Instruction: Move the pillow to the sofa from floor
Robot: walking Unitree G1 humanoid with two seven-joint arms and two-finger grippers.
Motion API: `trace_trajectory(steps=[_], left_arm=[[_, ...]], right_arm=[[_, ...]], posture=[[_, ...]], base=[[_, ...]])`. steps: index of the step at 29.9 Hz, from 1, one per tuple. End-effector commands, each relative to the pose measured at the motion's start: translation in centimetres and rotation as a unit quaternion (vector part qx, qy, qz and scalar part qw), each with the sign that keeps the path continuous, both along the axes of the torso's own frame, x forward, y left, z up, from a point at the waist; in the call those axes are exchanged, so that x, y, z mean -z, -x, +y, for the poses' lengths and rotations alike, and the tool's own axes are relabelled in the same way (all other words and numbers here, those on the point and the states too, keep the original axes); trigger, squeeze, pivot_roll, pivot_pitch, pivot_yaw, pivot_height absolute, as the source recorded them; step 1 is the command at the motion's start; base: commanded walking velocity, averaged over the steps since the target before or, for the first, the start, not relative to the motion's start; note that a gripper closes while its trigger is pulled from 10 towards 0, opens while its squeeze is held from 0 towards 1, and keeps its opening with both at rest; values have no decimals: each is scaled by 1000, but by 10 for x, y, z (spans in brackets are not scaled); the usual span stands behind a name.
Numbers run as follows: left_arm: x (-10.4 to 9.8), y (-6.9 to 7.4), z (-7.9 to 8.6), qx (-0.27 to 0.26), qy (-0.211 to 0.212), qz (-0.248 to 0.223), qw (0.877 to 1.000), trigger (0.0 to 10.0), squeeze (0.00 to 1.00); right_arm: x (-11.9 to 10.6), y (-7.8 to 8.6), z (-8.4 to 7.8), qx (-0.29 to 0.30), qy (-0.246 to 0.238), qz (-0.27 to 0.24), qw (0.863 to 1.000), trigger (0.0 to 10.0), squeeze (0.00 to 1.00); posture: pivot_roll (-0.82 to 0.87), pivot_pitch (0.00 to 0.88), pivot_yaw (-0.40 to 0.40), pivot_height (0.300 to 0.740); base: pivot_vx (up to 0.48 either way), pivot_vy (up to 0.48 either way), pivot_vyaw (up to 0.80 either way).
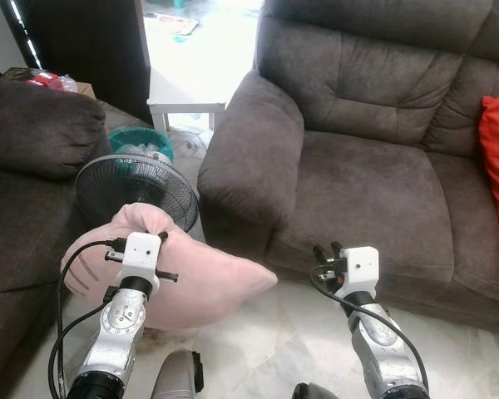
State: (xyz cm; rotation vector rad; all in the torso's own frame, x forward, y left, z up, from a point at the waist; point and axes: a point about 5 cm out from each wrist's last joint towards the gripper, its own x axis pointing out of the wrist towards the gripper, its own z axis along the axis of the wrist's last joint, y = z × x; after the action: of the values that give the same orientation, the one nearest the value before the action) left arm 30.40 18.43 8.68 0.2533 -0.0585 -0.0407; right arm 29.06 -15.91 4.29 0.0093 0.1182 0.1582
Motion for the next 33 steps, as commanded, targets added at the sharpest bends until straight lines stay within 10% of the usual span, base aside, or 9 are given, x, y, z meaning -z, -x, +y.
trace_trajectory(steps=[1, 26, 33], left_arm=[[-25, -7, -10, 28, -2, -54, 998, 10000, 0], [-29, -8, -18, 54, 8, -44, 998, 10000, 0], [-32, -7, -22, 79, 16, -37, 996, 10000, 0]], right_arm=[[0, -1, -2, 7, -3, 1, 1000, 10000, 0], [4, -1, 1, 0, 1, 15, 1000, 10000, 0], [6, -4, 6, -101, 55, 44, 992, 10000, 0]], posture=[[173, 7, -105, 655], [183, 8, -101, 740], [180, 8, -97, 740]], base=[[0, 0, 0], [0, 0, 0], [0, 0, 0]])
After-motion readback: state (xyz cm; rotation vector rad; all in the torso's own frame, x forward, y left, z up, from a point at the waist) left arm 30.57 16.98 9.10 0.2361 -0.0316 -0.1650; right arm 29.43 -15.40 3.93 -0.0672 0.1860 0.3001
